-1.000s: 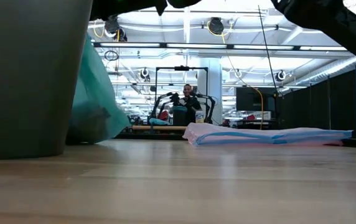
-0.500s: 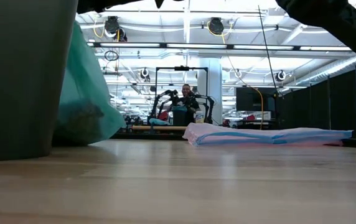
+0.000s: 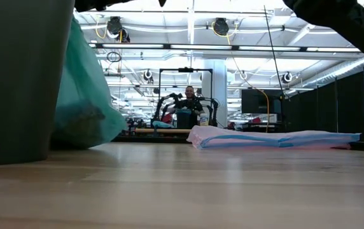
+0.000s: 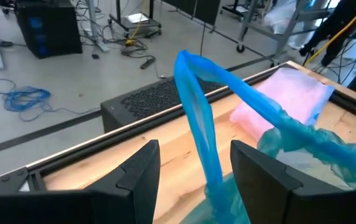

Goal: Place trash/remove bag and relplace
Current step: Remove the trash bag from the trash bin

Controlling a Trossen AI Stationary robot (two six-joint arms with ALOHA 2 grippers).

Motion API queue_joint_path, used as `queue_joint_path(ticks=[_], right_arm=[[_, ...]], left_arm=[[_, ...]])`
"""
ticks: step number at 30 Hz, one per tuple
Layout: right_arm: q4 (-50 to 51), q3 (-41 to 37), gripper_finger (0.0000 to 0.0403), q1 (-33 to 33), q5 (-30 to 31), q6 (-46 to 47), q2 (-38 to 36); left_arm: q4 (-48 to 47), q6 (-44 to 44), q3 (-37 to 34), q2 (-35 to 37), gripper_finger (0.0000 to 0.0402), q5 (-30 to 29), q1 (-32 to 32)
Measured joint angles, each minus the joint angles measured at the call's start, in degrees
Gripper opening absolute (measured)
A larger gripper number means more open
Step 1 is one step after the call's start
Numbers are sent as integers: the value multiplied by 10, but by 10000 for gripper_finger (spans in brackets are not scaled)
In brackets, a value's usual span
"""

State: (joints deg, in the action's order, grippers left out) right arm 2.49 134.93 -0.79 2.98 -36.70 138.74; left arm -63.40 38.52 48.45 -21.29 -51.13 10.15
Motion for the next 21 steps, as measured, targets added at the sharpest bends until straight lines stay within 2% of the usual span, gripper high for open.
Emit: queue_joint_path(ticks=[11, 16, 19, 21], right_arm=[[0, 0, 0, -11, -1, -4, 0], [0, 0, 0, -15, 0, -7, 0], [0, 0, 0, -17, -1, -7, 0], [0, 0, 0, -17, -1, -7, 0]], left_arm=[[1, -8, 0, -67, 190, -21, 0], [6, -19, 0, -95, 188, -53, 0], [17, -34, 0, -109, 166, -72, 0], [24, -50, 0, -116, 132, -75, 0]])
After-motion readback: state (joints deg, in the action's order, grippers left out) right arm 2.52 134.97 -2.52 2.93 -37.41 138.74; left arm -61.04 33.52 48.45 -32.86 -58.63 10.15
